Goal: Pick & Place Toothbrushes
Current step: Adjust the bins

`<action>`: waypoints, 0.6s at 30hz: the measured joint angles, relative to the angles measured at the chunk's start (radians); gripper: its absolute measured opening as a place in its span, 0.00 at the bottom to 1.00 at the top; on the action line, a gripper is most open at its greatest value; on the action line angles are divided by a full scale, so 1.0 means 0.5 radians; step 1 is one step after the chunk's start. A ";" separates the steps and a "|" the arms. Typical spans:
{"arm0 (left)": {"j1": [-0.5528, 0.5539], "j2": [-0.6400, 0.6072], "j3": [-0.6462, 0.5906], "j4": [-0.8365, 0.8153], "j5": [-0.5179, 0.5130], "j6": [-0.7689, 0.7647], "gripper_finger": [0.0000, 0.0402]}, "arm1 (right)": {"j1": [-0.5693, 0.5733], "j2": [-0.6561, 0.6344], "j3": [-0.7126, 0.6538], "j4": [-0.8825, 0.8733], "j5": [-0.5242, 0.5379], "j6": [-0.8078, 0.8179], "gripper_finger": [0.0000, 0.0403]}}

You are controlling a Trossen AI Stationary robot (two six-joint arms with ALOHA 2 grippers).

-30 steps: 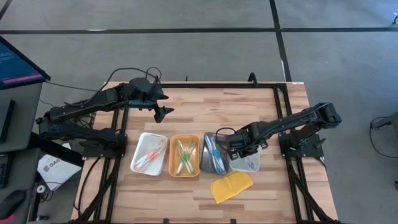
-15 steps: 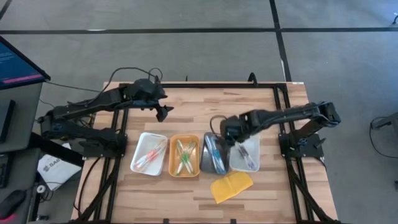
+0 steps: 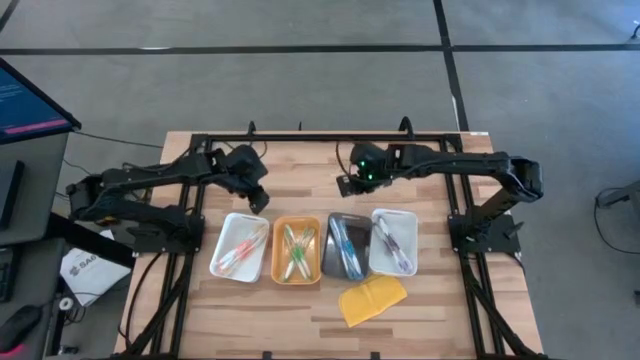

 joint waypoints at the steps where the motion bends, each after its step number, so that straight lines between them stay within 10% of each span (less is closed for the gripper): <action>1: 0.000 -0.031 -0.008 -0.025 -0.034 -0.042 0.02 | -0.020 0.000 0.000 0.014 -0.016 -0.028 0.01; 8: -0.002 -0.363 -0.016 -0.714 -0.303 -0.347 0.00 | -0.129 0.001 0.000 -0.105 -0.147 -0.216 0.00; 18: -0.111 -0.631 -0.017 -1.515 -0.050 -0.671 0.00 | -0.361 0.001 0.000 -0.293 -0.151 -0.608 0.00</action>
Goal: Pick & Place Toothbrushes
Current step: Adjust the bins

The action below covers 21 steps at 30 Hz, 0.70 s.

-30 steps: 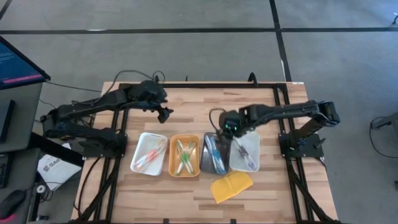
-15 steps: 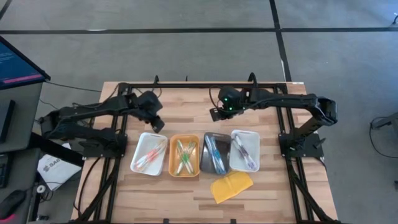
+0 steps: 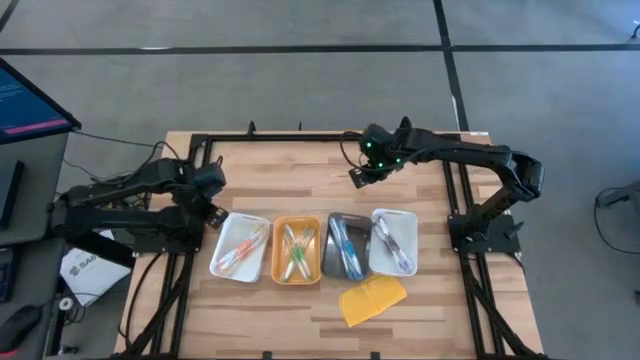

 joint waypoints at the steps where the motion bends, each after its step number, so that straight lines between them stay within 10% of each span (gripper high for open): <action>1: -0.026 0.004 0.000 -0.050 0.020 -0.036 0.00 | -0.031 0.000 0.000 0.000 -0.001 -0.035 0.00; 21: -0.814 0.376 -0.067 0.031 -0.013 -0.131 0.00 | -0.366 0.000 0.000 -0.002 -0.054 -0.488 0.00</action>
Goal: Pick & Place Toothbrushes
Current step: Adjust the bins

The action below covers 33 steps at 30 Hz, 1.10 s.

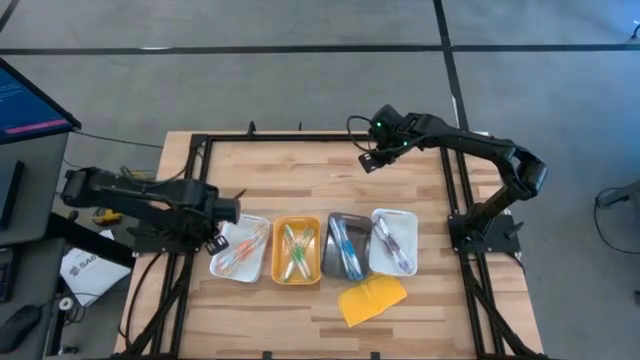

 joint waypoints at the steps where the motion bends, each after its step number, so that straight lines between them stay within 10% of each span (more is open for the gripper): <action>1: -0.023 0.021 -0.018 0.005 0.015 -0.019 0.00 | 0.004 0.000 0.000 0.000 -0.009 -0.020 0.00; 33: -0.286 0.495 -0.034 1.245 0.340 -0.473 0.00 | 0.003 0.000 0.000 -0.167 -0.151 -0.563 0.00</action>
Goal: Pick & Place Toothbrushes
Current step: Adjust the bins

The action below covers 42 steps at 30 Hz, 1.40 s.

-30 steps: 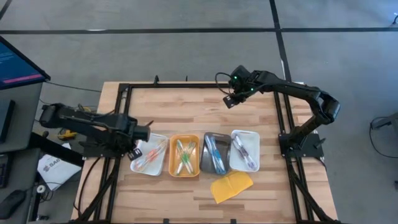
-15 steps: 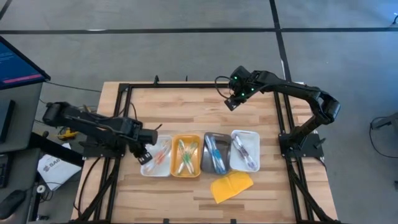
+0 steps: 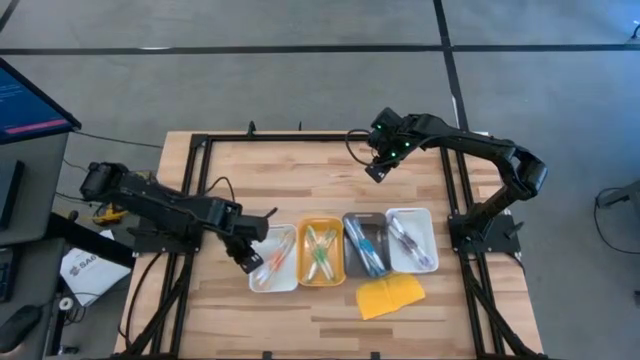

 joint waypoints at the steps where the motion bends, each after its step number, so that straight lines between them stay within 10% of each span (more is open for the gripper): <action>1: 0.001 0.015 0.019 0.006 0.000 -0.005 0.00 | 0.000 0.000 0.000 -0.001 0.000 -0.011 0.00; 42: 0.293 0.352 0.382 0.252 -0.134 0.446 0.00 | 0.002 0.000 0.000 -0.012 -0.060 -0.035 0.00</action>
